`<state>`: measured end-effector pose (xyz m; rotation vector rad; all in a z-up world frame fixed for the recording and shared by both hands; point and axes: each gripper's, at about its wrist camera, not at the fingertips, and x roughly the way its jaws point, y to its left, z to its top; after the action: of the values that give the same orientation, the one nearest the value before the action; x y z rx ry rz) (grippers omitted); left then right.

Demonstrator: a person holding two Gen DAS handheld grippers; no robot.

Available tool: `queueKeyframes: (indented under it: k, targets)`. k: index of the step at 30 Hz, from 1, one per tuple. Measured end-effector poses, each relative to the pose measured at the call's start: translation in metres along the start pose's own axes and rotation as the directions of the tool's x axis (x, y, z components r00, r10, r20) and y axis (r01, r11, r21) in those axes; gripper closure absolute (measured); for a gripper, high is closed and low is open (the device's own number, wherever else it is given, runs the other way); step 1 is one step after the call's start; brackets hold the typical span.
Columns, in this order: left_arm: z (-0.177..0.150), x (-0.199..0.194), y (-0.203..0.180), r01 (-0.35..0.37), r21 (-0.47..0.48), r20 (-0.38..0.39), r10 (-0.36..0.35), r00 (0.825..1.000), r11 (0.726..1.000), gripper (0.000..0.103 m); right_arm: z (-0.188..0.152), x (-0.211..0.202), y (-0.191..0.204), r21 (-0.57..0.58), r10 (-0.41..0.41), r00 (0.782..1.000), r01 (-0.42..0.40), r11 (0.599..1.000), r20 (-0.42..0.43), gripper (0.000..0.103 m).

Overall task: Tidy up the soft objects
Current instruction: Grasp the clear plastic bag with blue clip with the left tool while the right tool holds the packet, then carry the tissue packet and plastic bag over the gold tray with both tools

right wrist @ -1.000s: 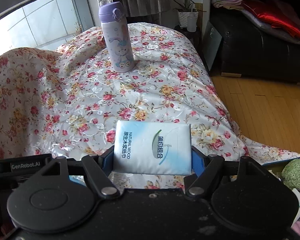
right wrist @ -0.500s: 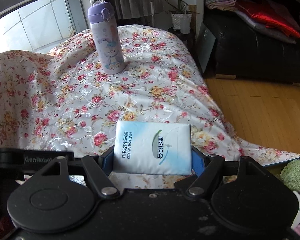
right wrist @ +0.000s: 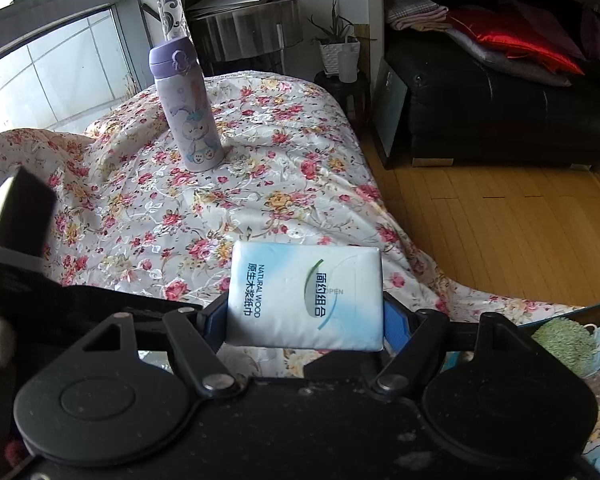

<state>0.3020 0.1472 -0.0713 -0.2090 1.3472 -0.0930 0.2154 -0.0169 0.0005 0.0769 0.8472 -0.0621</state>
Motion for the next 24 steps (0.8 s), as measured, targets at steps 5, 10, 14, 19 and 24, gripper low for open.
queueKeyframes:
  k: [5, 10, 14, 19, 24]
  targets:
    - [0.005, 0.005, -0.013, -0.067, 0.037, 0.002, 0.067, 0.998, 0.997, 0.036, -0.004, -0.005, -0.005, 0.017, 0.005, 1.000, -0.005, 1.000, -0.011, 0.029]
    - [0.008, -0.014, -0.013, -0.065, 0.043, 0.054, 0.063, 0.997, 0.997, 0.042, -0.006, -0.015, -0.004, 0.011, 0.008, 1.000, -0.008, 1.000, -0.014, 0.029]
    - [0.006, -0.047, -0.004, -0.063, 0.011, 0.111, 0.061, 0.992, 0.998, 0.042, -0.009, -0.026, 0.002, 0.009, 0.048, 0.998, -0.048, 0.999, -0.026, 0.029]
    - [-0.009, -0.099, 0.009, -0.071, -0.003, 0.190, 0.070, 0.979, 0.997, 0.041, -0.022, -0.047, 0.020, -0.042, 0.104, 0.994, -0.106, 0.994, -0.039, 0.029]
    - [-0.042, -0.136, 0.022, -0.083, 0.000, 0.251, 0.081, 0.965, 0.997, 0.041, -0.042, -0.070, 0.036, -0.074, 0.170, 0.983, -0.175, 0.982, -0.066, 0.029]
